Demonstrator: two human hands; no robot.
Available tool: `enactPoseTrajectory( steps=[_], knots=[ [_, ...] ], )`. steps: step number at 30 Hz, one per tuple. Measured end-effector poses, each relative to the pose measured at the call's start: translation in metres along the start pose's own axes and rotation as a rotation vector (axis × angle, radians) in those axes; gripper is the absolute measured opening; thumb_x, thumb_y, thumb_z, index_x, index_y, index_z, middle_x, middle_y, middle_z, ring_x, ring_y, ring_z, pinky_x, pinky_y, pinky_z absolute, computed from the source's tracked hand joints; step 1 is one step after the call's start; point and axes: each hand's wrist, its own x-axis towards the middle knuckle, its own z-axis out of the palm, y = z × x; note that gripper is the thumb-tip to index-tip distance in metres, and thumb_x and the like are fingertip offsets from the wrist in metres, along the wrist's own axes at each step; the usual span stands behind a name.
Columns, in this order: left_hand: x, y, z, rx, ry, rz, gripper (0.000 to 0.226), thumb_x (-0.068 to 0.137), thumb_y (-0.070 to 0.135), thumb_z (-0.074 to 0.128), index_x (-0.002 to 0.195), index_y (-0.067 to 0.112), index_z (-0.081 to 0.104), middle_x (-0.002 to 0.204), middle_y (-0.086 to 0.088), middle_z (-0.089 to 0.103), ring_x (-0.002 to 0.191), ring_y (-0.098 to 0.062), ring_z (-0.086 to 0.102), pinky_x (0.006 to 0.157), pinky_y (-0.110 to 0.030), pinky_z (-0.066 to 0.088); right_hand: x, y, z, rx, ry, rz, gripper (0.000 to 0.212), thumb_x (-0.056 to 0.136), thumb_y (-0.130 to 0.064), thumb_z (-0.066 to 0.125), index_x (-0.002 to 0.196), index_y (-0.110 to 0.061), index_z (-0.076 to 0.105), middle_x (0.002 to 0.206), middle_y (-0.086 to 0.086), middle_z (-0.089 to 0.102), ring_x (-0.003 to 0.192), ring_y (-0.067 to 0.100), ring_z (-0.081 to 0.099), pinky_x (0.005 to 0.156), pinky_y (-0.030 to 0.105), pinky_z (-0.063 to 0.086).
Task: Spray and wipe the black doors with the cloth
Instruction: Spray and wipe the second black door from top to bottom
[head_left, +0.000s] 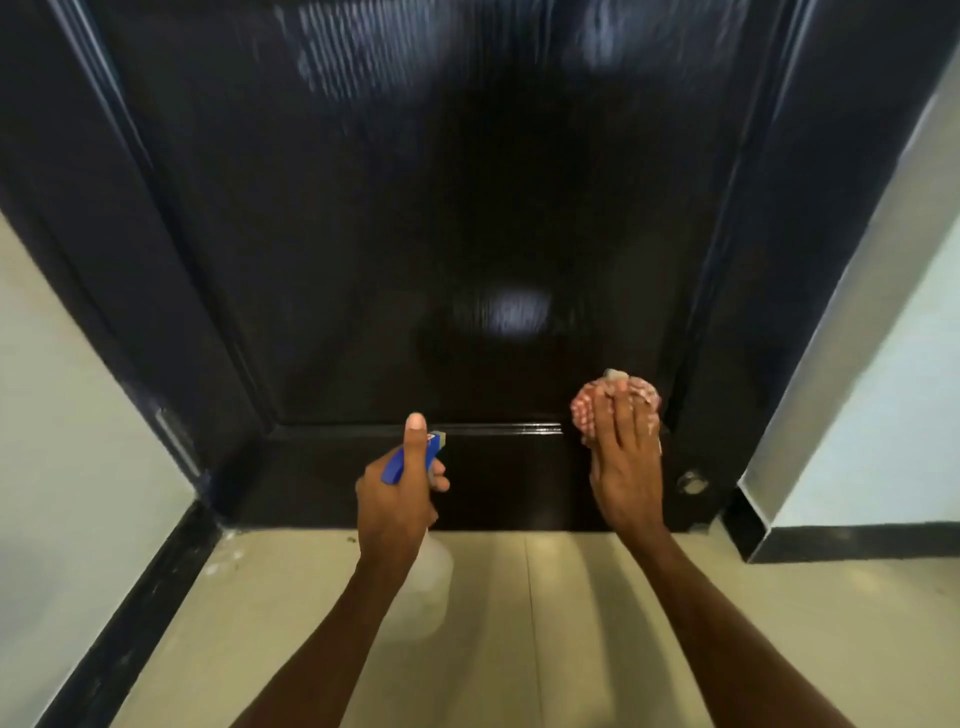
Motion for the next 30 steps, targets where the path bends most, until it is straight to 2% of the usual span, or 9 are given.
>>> enactPoseTrajectory(
  steps=[3, 5, 7, 12, 16, 20, 23, 27, 30],
  knots=[
    [0.003, 0.025, 0.013, -0.016, -0.048, 0.045, 0.067, 0.088, 0.064, 0.041, 0.078, 0.003, 0.067, 0.065, -0.012, 0.068, 0.046, -0.014, 0.056, 0.043, -0.021, 0.047, 0.009, -0.018, -0.009, 0.394, 0.196, 0.516, 0.085, 0.105, -0.013, 0.046, 0.156, -0.048, -0.013, 0.171, 0.002, -0.001, 0.157, 0.022, 0.0, 0.128, 0.034, 0.004],
    [0.002, 0.04, 0.02, -0.032, -0.073, 0.064, 0.069, 0.089, 0.063, 0.041, 0.081, 0.0, 0.068, 0.067, -0.015, 0.068, 0.045, -0.016, 0.054, 0.043, -0.021, 0.046, 0.012, -0.031, -0.01, 0.65, 0.331, 0.787, 0.072, 0.106, -0.035, 0.041, 0.151, -0.059, -0.009, 0.172, 0.0, 0.003, 0.158, 0.021, 0.005, 0.129, 0.047, 0.009],
    [0.001, 0.062, 0.026, -0.066, -0.088, 0.081, 0.069, 0.09, 0.062, 0.041, 0.083, -0.001, 0.068, 0.069, -0.018, 0.068, 0.045, -0.018, 0.053, 0.042, -0.021, 0.046, 0.019, -0.045, -0.027, 0.805, 0.383, 0.896, 0.064, 0.102, -0.055, 0.037, 0.155, -0.057, 0.001, 0.171, -0.005, 0.01, 0.157, 0.018, 0.012, 0.127, 0.053, 0.016],
    [-0.008, 0.157, 0.029, -0.11, -0.128, 0.067, 0.058, 0.092, 0.057, 0.04, 0.099, 0.01, 0.073, 0.071, -0.012, 0.068, 0.053, -0.014, 0.057, 0.045, -0.021, 0.046, 0.074, -0.076, -0.132, 0.897, 0.321, 0.941, 0.065, 0.105, -0.046, 0.04, 0.162, -0.04, 0.01, 0.168, -0.014, 0.018, 0.154, 0.015, 0.021, 0.126, 0.049, 0.019],
    [-0.018, 0.279, 0.026, -0.123, -0.129, 0.051, 0.057, 0.093, 0.056, 0.037, 0.095, 0.012, 0.072, 0.073, -0.009, 0.069, 0.05, -0.013, 0.055, 0.046, -0.021, 0.046, 0.157, -0.097, -0.255, 0.848, 0.239, 0.869, 0.065, 0.104, -0.042, 0.041, 0.161, -0.034, 0.012, 0.164, -0.019, 0.019, 0.144, 0.001, 0.023, 0.12, 0.032, 0.022],
    [-0.035, 0.417, 0.015, -0.163, -0.143, 0.026, 0.053, 0.089, 0.058, 0.041, 0.099, 0.019, 0.075, 0.073, -0.006, 0.07, 0.054, -0.015, 0.057, 0.048, -0.024, 0.045, 0.231, -0.122, -0.368, 0.761, 0.19, 0.751, 0.064, 0.108, -0.033, 0.041, 0.162, -0.031, 0.009, 0.167, -0.02, 0.014, 0.136, -0.028, 0.018, 0.114, 0.006, 0.02],
    [-0.04, 0.525, 0.001, -0.205, -0.15, -0.048, 0.061, 0.091, 0.068, 0.046, 0.101, 0.016, 0.075, 0.072, -0.008, 0.069, 0.051, -0.013, 0.054, 0.044, -0.021, 0.042, 0.295, -0.146, -0.459, 0.712, 0.116, 0.713, 0.065, 0.108, -0.041, 0.04, 0.161, -0.043, 0.003, 0.166, -0.029, 0.008, 0.147, -0.014, 0.016, 0.118, 0.017, 0.021],
    [-0.05, 0.668, -0.032, -0.165, -0.234, -0.082, 0.096, 0.055, 0.101, 0.043, 0.096, 0.02, 0.074, 0.072, -0.008, 0.071, 0.055, -0.018, 0.058, 0.049, -0.031, 0.044, 0.381, -0.184, -0.586, 0.657, 0.168, 0.646, 0.066, 0.109, -0.032, 0.041, 0.163, -0.033, 0.003, 0.168, -0.024, 0.005, 0.155, 0.004, 0.012, 0.124, 0.039, 0.02],
    [-0.053, 0.71, -0.037, -0.167, -0.251, -0.069, 0.08, 0.078, 0.081, 0.043, 0.099, 0.01, 0.074, 0.073, -0.013, 0.069, 0.05, -0.02, 0.053, 0.045, -0.027, 0.044, 0.423, -0.194, -0.628, 0.618, 0.199, 0.599, 0.065, 0.108, -0.033, 0.04, 0.163, -0.031, 0.005, 0.17, -0.019, 0.004, 0.156, 0.007, 0.01, 0.125, 0.041, 0.018]
  ],
)
